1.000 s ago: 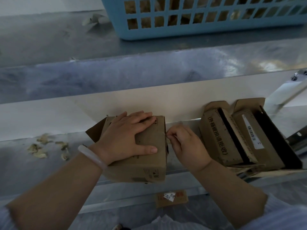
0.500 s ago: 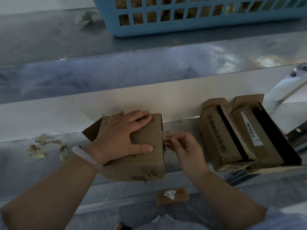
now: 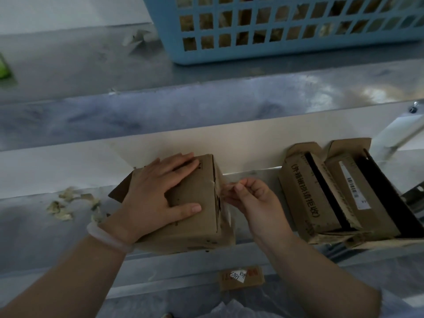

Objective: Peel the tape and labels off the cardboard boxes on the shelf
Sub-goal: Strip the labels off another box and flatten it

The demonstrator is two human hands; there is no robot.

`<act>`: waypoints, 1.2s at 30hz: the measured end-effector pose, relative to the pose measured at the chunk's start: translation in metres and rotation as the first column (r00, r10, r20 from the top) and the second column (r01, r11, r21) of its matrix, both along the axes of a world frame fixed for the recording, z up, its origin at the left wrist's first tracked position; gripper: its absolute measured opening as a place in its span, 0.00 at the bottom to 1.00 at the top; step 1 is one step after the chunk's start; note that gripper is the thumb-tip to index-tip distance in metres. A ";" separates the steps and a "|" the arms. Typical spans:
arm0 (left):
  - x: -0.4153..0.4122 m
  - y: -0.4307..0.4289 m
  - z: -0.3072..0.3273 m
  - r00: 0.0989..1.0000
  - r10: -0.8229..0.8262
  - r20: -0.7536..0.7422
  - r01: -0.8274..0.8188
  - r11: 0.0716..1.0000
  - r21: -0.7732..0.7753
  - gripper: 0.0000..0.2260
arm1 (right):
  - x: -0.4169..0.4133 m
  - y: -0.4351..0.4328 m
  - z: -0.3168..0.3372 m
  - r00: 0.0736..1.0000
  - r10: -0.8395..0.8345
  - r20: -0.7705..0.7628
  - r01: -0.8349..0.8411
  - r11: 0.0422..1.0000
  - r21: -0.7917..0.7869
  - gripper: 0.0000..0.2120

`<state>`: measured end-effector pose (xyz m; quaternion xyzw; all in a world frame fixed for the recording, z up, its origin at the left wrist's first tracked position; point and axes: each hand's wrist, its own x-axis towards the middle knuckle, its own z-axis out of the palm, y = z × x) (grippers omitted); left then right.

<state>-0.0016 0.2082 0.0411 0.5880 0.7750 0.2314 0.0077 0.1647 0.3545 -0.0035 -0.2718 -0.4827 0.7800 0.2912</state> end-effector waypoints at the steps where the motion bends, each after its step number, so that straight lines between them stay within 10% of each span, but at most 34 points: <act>1: 0.001 -0.005 0.000 1.000 0.022 -0.003 -0.022 0.998 0.058 0.36 | -0.003 -0.002 0.007 1.000 0.008 -0.023 -0.008 1.000 0.013 0.06; 8: 0.013 -0.034 -0.007 0.965 0.139 0.221 -0.209 0.918 0.336 0.32 | -0.024 -0.011 0.048 0.982 0.118 -0.149 -0.115 0.993 0.026 0.07; 15: 0.018 -0.037 0.007 0.851 0.332 0.407 -0.448 0.864 0.231 0.36 | -0.043 -0.036 0.042 0.964 0.188 -0.186 -0.207 0.974 -0.089 0.02; 36: -0.012 -0.058 -0.009 0.573 0.152 0.805 -0.591 0.757 0.278 0.29 | -0.051 -0.017 0.027 0.784 0.395 -0.478 -0.587 0.722 -0.366 0.13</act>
